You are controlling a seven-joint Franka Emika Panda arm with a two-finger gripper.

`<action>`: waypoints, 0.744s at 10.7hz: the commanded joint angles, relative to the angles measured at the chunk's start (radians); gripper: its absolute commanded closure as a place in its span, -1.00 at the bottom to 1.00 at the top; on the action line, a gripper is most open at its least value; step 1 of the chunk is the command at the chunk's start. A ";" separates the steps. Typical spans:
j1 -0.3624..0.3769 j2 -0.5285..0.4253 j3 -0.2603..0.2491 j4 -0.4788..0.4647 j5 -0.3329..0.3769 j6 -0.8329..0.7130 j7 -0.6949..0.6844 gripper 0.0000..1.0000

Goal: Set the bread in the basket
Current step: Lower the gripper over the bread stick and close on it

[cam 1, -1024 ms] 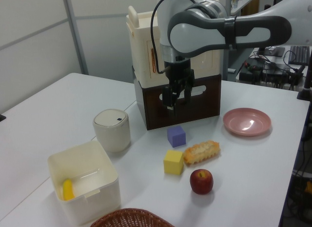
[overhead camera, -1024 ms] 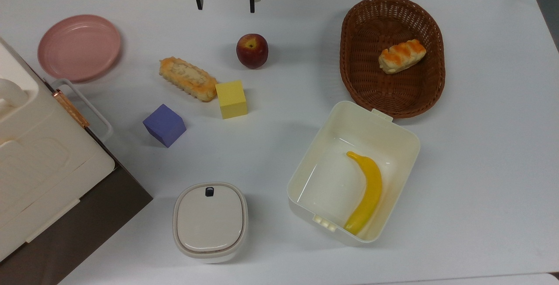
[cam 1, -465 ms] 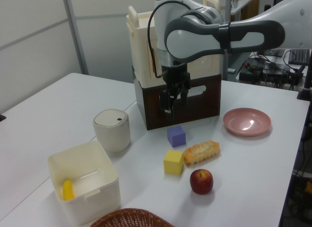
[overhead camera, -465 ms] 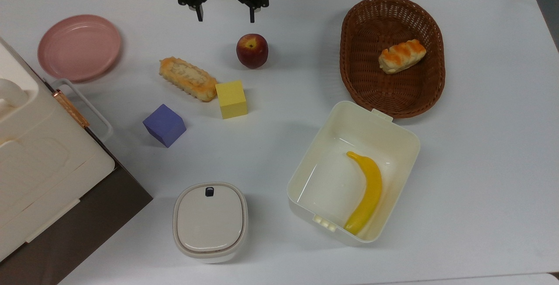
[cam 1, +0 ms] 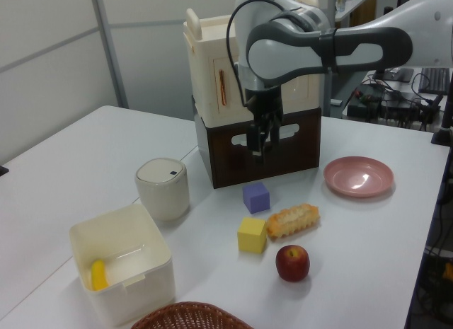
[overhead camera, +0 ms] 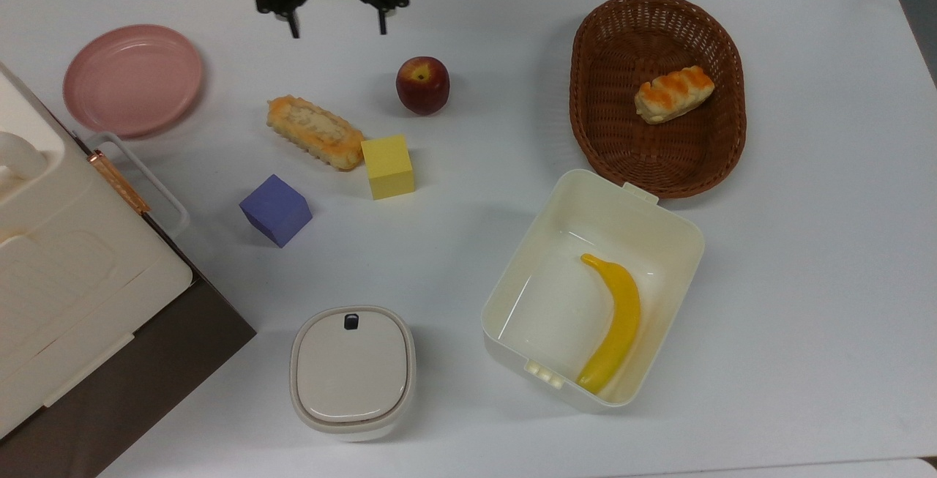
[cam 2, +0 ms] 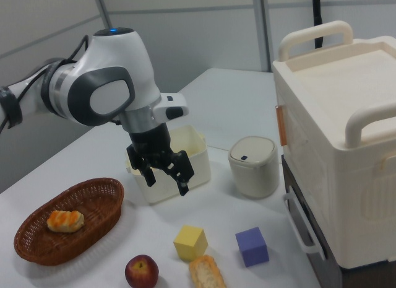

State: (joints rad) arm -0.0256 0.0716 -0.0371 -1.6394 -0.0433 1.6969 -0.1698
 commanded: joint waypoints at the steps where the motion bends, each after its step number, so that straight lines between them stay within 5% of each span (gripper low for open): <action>1: -0.004 -0.012 -0.003 -0.052 -0.006 -0.020 -0.047 -1.00; 5: -0.029 0.014 -0.003 -0.076 -0.010 -0.013 -0.080 -1.00; 8: -0.083 0.013 -0.001 -0.172 -0.107 0.004 -0.364 -1.00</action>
State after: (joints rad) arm -0.0739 0.1030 -0.0378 -1.7243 -0.0765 1.6842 -0.3297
